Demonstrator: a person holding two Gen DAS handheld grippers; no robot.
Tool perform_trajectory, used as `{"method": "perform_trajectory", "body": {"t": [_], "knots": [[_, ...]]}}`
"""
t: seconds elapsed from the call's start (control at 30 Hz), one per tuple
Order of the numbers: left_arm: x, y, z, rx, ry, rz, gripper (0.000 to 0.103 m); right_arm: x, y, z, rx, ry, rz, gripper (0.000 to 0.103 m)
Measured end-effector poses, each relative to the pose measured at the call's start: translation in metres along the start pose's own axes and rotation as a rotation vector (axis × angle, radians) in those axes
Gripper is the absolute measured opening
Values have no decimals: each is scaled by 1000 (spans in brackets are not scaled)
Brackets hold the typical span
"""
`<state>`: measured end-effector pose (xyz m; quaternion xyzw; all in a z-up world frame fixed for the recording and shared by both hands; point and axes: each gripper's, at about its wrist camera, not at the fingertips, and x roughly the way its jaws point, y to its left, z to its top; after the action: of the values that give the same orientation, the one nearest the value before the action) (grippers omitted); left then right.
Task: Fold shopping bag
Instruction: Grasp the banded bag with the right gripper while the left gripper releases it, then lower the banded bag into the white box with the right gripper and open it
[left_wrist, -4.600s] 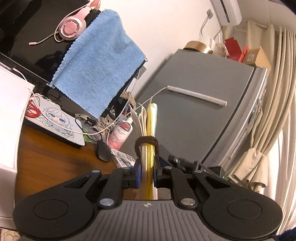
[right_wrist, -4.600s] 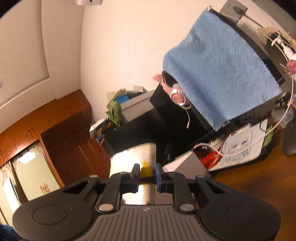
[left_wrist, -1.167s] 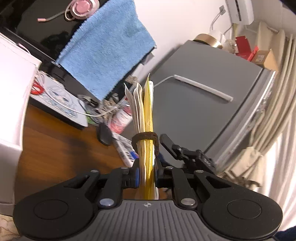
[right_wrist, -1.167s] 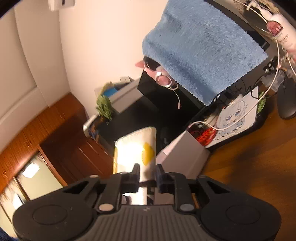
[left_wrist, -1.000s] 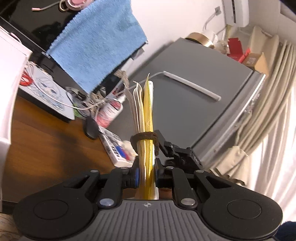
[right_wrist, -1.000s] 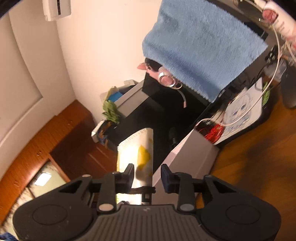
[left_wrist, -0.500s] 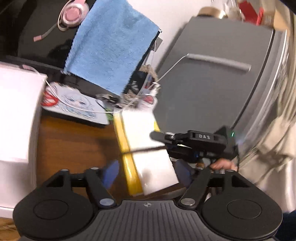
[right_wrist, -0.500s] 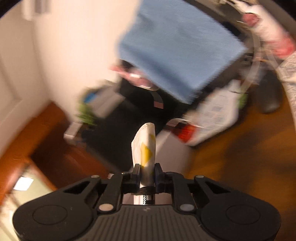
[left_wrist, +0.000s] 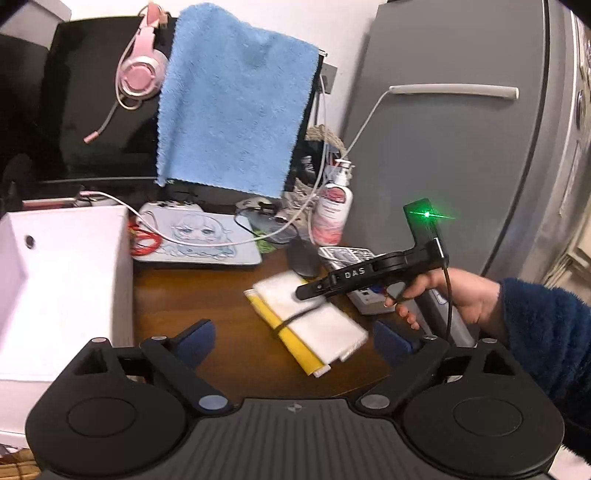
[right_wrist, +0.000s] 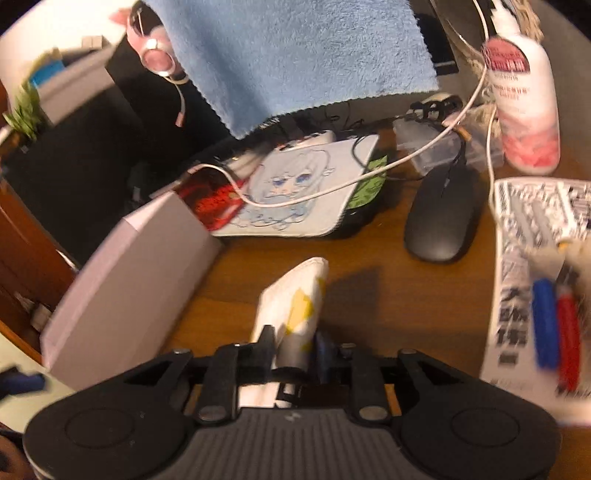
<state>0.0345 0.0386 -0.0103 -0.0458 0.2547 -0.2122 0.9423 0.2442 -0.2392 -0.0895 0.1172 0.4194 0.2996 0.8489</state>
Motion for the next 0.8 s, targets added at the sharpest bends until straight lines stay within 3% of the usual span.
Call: {"method": "perform_trajectory", "body": {"t": [0.03, 0.1, 0.17, 0.23, 0.47, 0.57, 0.8], "knots": [[-3, 0, 0, 12, -18, 14, 93, 0, 2, 2, -17, 2, -25, 63], [-9, 1, 0, 38, -62, 29, 93, -2, 4, 6, -35, -2, -66, 79], [-14, 4, 1, 34, -86, 46, 91, -9, 8, 9, -40, -4, -89, 86], [-19, 8, 2, 13, -106, 71, 91, -13, 16, 11, -45, 8, -113, 103], [-44, 19, 4, 12, -132, 116, 92, 5, 48, 13, -43, 218, -215, 103], [-57, 30, 3, -2, -131, 114, 95, 21, 52, 13, -16, 276, -257, 103], [-87, 58, -5, -41, -175, 157, 102, 49, 69, 7, -103, 349, -351, 103]]}}
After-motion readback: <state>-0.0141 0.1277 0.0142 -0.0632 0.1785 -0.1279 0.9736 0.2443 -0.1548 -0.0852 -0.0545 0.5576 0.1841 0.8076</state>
